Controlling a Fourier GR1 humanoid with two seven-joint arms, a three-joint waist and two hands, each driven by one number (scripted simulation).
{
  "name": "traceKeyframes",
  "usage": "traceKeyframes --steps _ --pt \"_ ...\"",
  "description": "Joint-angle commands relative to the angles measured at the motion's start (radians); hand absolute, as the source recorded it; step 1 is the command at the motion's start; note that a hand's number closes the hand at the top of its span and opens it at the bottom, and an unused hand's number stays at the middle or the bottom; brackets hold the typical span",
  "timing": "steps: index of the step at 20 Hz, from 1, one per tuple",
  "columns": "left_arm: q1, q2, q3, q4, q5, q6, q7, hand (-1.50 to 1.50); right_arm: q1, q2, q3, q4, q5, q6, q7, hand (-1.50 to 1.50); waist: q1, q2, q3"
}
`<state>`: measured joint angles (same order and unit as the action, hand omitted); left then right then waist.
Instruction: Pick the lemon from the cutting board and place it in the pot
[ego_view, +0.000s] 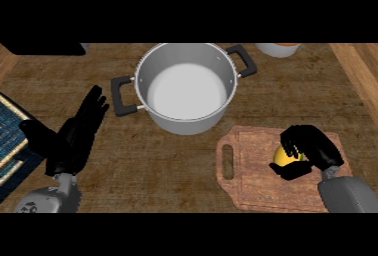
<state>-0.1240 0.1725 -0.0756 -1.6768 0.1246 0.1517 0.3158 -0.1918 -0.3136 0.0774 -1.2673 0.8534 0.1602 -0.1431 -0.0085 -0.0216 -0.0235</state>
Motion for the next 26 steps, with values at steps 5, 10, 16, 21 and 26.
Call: traceKeyframes --steps 5,10,16,21,26 --pt "-0.004 -0.006 -0.012 -0.025 -0.015 0.013 0.027 0.0 -0.066 0.177 0.066 -0.278 0.234 -0.013 0.62 1.5 -0.01 0.007 0.02" --pt "0.048 -0.008 -0.019 -0.095 -0.007 0.008 0.055 0.0 -0.078 0.231 0.147 -0.582 0.267 0.122 0.76 1.5 0.004 0.012 0.023" --pt "0.035 0.005 0.027 -0.008 0.03 -0.048 -0.027 0.0 -0.276 0.202 0.122 -0.818 0.227 0.308 0.821 1.5 0.006 0.015 0.022" --pt "0.005 -0.005 0.004 -0.007 -0.011 -0.028 -0.006 0.0 -0.52 0.292 0.112 -0.816 0.191 0.366 0.886 1.5 0.018 0.018 0.022" --pt "-0.037 -0.032 0.019 0.044 -0.004 -0.028 -0.017 0.0 -0.733 0.312 -0.015 -0.687 0.086 0.407 0.953 1.5 0.014 0.022 0.023"
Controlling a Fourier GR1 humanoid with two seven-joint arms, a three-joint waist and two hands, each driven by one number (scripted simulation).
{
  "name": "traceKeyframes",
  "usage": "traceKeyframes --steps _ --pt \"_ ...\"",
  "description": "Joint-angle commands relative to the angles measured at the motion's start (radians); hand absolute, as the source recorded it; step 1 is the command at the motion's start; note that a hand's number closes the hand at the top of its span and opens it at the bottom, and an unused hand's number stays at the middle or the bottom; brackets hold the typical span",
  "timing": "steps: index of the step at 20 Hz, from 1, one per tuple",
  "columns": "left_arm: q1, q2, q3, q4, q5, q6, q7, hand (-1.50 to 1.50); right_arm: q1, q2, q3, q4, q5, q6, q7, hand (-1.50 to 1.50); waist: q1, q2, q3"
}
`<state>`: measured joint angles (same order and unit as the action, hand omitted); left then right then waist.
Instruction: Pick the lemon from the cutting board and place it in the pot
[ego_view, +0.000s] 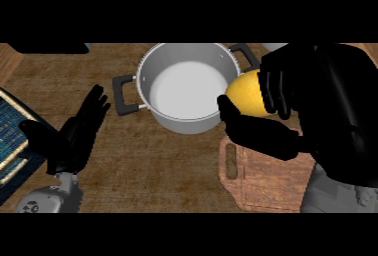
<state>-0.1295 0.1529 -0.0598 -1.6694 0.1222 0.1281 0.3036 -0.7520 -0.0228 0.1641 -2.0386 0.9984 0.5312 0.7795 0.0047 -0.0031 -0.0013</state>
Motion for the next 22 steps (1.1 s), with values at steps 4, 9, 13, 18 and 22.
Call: traceKeyframes --steps 4,9,13,18,22 --pt "0.043 -0.023 -0.024 -0.03 -0.026 0.002 -0.014 0.0 -0.251 0.022 -0.043 0.296 -0.042 -0.108 0.069 1.5 0.012 0.004 0.0" --pt "-0.022 0.018 0.038 0.001 0.027 -0.044 0.04 0.0 -0.31 0.023 -0.062 0.511 -0.036 -0.245 0.045 1.5 0.013 0.007 0.0" --pt "-0.056 -0.028 0.012 0.034 -0.013 -0.006 0.024 0.0 -0.38 0.02 -0.091 0.656 -0.065 -0.244 0.014 1.5 0.005 0.006 0.001" --pt "-0.003 -0.009 -0.006 -0.063 -0.016 -0.02 0.081 0.0 -0.368 0.023 -0.028 0.889 -0.059 -0.423 -0.09 1.5 0.02 0.008 0.001" --pt "-0.005 -0.02 -0.005 -0.037 -0.019 -0.026 0.042 0.0 -0.366 0.023 0.018 0.98 -0.206 -0.49 -0.031 1.5 0.031 0.008 0.001"
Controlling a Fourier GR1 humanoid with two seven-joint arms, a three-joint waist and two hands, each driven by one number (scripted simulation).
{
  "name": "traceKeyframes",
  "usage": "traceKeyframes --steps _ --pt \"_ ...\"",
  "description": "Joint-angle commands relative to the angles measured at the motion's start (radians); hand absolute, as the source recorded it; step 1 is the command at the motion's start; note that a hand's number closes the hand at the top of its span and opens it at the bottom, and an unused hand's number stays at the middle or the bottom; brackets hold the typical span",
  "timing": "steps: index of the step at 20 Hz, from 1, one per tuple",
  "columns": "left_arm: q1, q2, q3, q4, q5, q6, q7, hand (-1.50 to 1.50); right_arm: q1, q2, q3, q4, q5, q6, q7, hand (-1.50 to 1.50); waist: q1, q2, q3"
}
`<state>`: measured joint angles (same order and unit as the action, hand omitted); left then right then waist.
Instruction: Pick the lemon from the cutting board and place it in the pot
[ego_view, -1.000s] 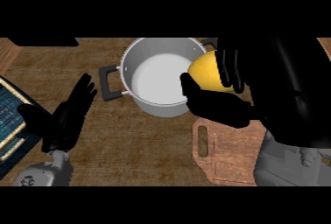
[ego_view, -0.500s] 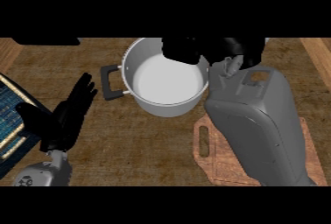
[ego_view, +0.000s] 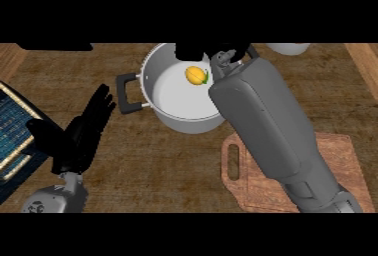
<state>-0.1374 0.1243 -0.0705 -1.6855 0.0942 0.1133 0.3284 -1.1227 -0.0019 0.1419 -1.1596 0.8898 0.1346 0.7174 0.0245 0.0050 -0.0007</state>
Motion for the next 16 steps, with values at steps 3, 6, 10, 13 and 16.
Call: traceKeyframes --steps 3,6,10,13,16 --pt "0.032 -0.017 -0.014 0.004 -0.016 -0.002 -0.049 0.0 0.055 0.002 0.028 0.159 -0.194 -0.193 0.039 -1.5 0.02 0.003 0.0" --pt "0.001 -0.023 -0.023 0.011 -0.03 0.007 -0.021 0.0 -0.006 0.002 -0.01 0.245 -0.305 -0.197 0.006 -1.5 0.015 0.003 0.0" --pt "0.017 -0.022 -0.029 -0.028 -0.051 0.027 0.016 0.0 0.023 0.002 0.032 0.208 -0.418 -0.363 -0.013 -1.5 0.013 -0.002 0.001" --pt "-0.026 -0.011 0.002 0.002 0.004 -0.017 0.004 0.0 0.002 0.002 -0.032 0.238 -0.418 -0.509 -0.15 -1.5 0.014 0.004 0.001" --pt "0.009 -0.008 -0.001 -0.046 -0.019 0.01 0.025 0.0 0.027 0.002 -0.079 0.198 -0.369 -0.649 -0.217 -1.5 0.003 -0.001 0.001"
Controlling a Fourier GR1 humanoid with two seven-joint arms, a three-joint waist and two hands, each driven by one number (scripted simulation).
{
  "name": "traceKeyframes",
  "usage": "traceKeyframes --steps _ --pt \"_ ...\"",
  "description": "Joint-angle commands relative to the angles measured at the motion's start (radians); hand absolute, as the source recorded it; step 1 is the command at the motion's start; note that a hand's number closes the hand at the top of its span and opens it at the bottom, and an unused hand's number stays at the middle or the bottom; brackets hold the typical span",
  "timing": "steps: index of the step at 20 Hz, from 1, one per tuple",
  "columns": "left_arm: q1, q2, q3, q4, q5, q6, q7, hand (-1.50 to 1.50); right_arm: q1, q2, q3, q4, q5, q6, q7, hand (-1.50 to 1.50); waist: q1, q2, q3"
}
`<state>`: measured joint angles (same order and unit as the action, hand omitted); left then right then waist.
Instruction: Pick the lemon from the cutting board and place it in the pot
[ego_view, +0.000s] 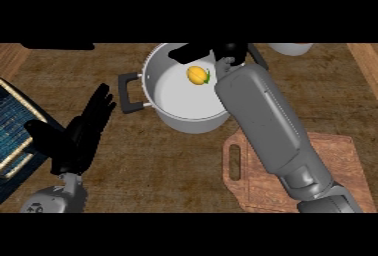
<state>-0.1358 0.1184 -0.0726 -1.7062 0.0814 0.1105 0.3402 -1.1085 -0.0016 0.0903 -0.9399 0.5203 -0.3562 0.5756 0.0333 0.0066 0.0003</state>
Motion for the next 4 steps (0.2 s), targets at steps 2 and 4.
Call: traceKeyframes --steps 2,4 --pt "-0.024 0.047 0.059 -0.008 0.045 -0.036 0.034 0.0 -0.007 0.002 -0.051 -0.017 -0.01 -0.2 -0.059 -1.5 -0.013 -0.003 0.0" --pt "-0.005 0.007 0.036 0.038 0.004 -0.003 -0.02 0.0 0.045 -0.028 -0.08 -0.083 -0.009 -0.174 -0.064 -1.5 -0.033 -0.007 0.0"
